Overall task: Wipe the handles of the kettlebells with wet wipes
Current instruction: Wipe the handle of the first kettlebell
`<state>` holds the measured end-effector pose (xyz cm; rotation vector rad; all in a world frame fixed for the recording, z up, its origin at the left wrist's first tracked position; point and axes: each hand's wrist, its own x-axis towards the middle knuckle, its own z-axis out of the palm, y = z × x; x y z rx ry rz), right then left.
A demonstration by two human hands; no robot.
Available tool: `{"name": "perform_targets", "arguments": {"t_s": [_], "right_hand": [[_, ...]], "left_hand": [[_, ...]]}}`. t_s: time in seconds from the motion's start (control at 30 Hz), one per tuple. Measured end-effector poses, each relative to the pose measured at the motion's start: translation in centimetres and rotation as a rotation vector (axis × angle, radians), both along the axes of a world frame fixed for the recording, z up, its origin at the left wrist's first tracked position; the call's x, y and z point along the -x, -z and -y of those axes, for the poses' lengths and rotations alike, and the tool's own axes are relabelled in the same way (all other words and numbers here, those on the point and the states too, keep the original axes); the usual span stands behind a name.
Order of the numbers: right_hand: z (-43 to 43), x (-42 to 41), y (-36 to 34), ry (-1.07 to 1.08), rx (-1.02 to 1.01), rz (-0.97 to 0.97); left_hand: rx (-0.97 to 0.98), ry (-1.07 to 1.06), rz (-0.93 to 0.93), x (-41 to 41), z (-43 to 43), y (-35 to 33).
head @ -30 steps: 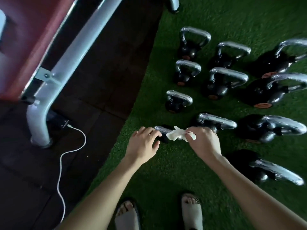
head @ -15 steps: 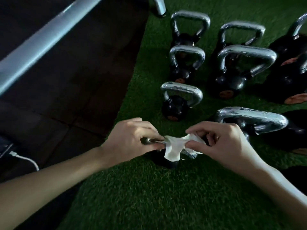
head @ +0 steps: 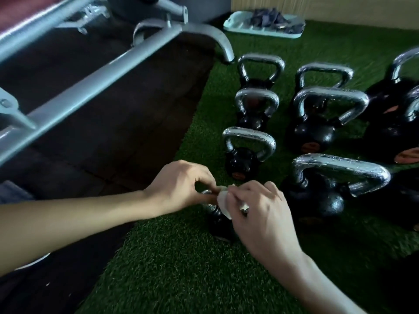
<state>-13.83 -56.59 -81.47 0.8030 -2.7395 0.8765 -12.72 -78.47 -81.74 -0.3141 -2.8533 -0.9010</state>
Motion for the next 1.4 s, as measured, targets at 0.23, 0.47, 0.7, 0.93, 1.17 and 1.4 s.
{"name": "perform_targets", "arguments": {"t_s": [0.23,0.47,0.7,0.93,1.17,1.4], "right_hand": [[-0.6,0.0,1.3,0.02,-0.046,-0.086],[-4.4,1.3,1.4,0.057,-0.003,0.03],[-2.9,1.7,1.9,-0.023,0.044,0.008],[-2.5,1.1,2.7,-0.047,0.239,0.023],[-1.0,0.4,5.1,0.008,0.397,0.04],[-2.9,0.3,7.7,0.098,0.612,0.158]], "left_hand": [[-0.023,0.014,-0.015,-1.3,-0.5,0.1],[0.319,0.142,0.093,0.9,-1.8,-2.0],[0.456,0.142,0.15,1.6,-1.0,-1.2],[0.304,0.045,0.14,-0.9,1.8,-0.9],[0.237,-0.055,0.274,-2.2,2.6,-1.4],[0.27,-0.131,0.321,-1.6,1.2,-1.8]]}}
